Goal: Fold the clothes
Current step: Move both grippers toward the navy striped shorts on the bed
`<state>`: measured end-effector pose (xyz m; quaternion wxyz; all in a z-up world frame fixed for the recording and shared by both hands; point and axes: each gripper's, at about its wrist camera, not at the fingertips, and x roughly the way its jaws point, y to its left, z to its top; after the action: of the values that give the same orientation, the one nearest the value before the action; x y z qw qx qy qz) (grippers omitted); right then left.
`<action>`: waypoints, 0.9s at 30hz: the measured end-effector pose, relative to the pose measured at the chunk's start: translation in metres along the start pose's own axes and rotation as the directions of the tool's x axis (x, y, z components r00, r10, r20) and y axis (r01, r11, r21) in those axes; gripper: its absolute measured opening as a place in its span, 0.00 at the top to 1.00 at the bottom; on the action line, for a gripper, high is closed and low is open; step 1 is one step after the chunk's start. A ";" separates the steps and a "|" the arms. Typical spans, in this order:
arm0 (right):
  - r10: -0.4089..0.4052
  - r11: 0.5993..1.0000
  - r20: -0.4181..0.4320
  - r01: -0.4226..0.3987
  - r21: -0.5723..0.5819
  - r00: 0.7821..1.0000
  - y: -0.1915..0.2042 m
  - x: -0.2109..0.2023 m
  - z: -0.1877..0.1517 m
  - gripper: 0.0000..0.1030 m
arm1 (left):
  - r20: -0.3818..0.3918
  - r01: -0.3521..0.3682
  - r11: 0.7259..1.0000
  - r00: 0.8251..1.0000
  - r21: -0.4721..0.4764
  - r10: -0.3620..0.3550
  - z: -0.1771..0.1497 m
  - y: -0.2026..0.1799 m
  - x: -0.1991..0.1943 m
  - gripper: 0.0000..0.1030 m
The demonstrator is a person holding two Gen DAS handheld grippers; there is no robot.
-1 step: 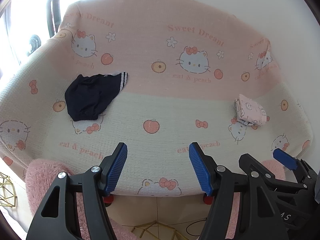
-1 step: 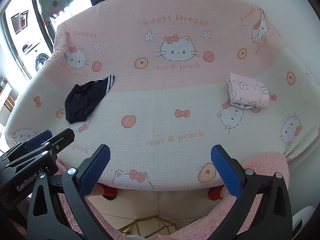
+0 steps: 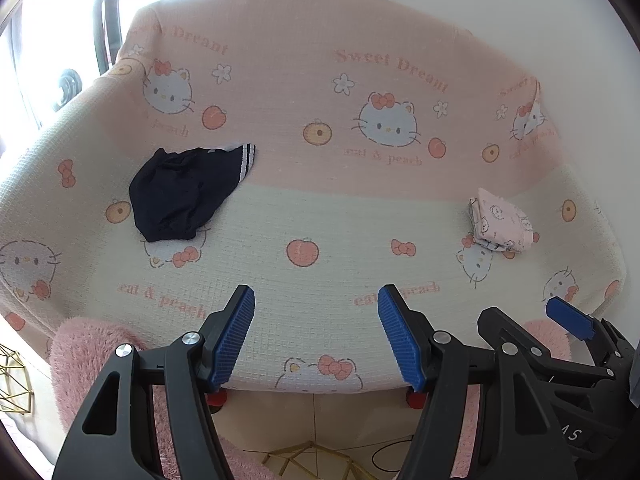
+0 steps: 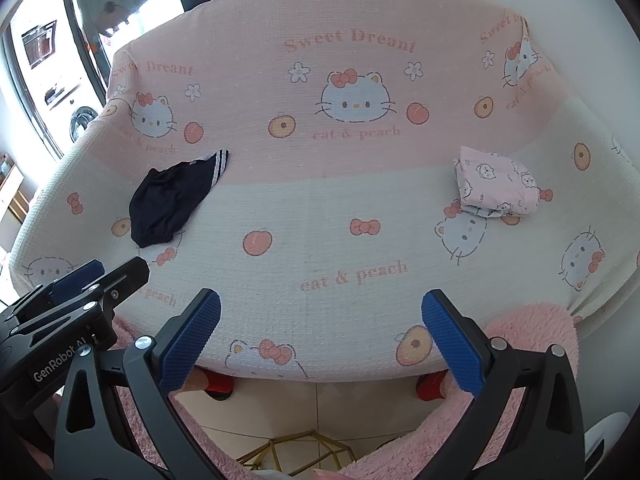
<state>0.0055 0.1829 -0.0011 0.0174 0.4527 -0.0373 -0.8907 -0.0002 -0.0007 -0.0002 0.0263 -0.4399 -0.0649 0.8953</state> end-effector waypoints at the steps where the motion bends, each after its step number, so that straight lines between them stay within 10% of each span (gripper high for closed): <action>1: 0.000 1.000 0.000 0.000 0.000 1.000 0.000 0.000 0.000 0.01 | -0.001 0.001 1.000 1.000 -0.001 -0.001 0.000 0.000 0.000 0.35; 27: -0.002 1.000 -0.012 0.001 -0.024 1.000 0.003 0.020 0.002 0.01 | -0.031 -0.040 0.999 0.999 -0.004 0.040 0.002 0.005 0.019 0.35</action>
<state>-0.0078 0.1790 -0.0162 0.0224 0.4581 -0.0263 -0.8883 -0.0137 -0.0034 -0.0144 0.0084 -0.4547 -0.0579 0.8887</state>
